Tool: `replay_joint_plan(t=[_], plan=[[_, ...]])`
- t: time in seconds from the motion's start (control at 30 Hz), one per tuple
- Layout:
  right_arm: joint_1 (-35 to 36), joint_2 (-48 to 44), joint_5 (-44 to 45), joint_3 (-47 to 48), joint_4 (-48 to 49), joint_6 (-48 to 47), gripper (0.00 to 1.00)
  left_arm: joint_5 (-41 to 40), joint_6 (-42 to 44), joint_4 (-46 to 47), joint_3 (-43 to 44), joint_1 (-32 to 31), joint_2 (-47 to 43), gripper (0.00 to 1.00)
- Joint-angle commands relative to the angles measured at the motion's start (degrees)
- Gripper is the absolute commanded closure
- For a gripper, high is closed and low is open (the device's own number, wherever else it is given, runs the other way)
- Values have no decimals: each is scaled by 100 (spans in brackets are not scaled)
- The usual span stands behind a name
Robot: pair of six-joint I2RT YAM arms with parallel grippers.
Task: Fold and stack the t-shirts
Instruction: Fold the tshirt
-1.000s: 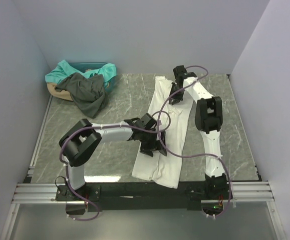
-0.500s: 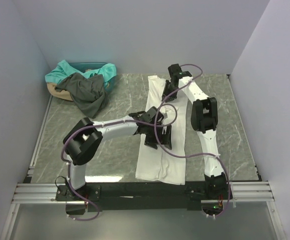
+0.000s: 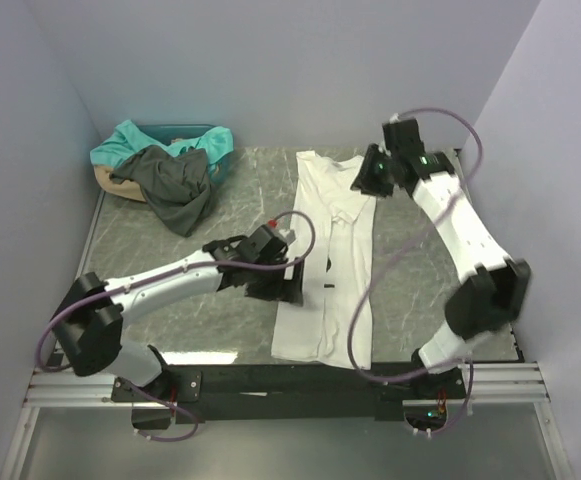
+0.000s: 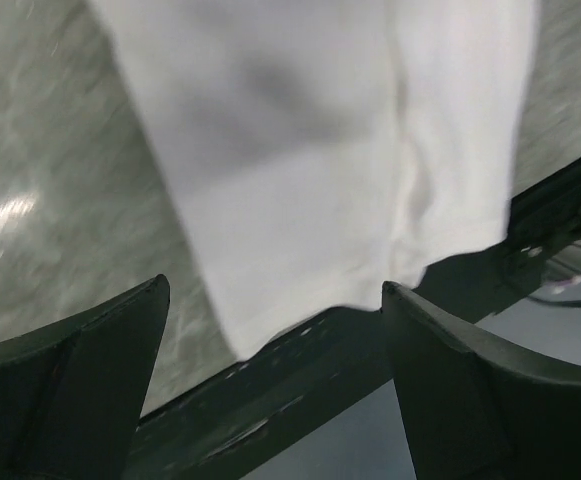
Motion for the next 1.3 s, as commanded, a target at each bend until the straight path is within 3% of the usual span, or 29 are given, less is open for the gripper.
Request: replay_joint_plan(t=[0.0, 0.2, 0.5, 1.03, 1.27], plan=[[-15, -1032, -298, -1881, 175, 268, 62, -197, -169, -181, -617, 22, -451, 7], [81, -2256, -811, -4153, 598, 647, 62, 110, -362, 161, -1330, 14, -971, 9], [652, -3408, -819, -5868, 71, 875, 62, 435, -740, 478, -1550, -338, -418, 15], [2155, -4358, -679, -7031, -350, 2070, 61, 761, -908, 531, -1559, -364, 145, 20], [2454, -4385, -573, -7127, -395, 2290, 67, 814, -952, 531, -1612, -452, 66, 20]])
